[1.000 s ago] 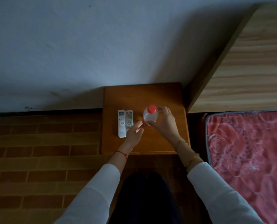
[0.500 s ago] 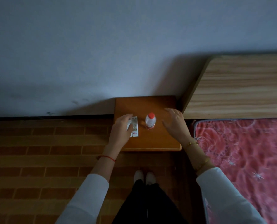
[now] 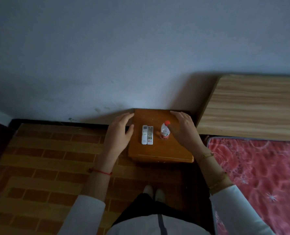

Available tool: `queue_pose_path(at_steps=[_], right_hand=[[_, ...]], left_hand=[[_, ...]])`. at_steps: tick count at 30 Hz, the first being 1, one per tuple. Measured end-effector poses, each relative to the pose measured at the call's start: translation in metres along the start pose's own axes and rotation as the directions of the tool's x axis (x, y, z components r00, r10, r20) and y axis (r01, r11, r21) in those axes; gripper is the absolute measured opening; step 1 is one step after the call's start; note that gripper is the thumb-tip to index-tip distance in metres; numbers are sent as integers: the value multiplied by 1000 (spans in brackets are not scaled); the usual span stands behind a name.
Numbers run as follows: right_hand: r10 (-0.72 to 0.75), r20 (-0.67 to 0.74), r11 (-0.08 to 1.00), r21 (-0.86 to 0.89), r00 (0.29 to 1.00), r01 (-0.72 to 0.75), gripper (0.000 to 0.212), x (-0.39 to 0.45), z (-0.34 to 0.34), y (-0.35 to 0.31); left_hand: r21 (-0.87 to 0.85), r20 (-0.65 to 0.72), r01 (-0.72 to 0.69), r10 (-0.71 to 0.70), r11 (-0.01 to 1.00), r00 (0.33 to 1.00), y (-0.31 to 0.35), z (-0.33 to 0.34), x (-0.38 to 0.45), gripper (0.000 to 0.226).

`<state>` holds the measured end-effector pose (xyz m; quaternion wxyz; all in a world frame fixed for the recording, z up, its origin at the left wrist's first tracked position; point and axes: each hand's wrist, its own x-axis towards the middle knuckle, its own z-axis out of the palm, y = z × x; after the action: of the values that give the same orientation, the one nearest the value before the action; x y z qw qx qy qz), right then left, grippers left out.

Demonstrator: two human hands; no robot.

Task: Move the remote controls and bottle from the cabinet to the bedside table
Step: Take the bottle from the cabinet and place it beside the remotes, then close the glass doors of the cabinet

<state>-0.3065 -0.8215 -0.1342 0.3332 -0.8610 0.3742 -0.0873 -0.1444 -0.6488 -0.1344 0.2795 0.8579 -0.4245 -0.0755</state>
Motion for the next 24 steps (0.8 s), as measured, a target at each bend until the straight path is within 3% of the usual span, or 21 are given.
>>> queue_pose_path(at_steps=[11, 17, 24], right_hand=[[-334, 123, 941, -19, 935, 338, 50, -24, 13, -76], [-505, 235, 857, 21, 830, 516, 51, -34, 53, -135], [-652, 396, 731, 101, 647, 675, 49, -65, 123, -227]], left_hand=[[-13, -180, 225, -224, 974, 958, -22, -66, -98, 43], [-31, -284, 363, -357, 931, 890, -49, -105, -161, 43], [-111, -417, 549, -540, 829, 731, -101, -150, -244, 44]])
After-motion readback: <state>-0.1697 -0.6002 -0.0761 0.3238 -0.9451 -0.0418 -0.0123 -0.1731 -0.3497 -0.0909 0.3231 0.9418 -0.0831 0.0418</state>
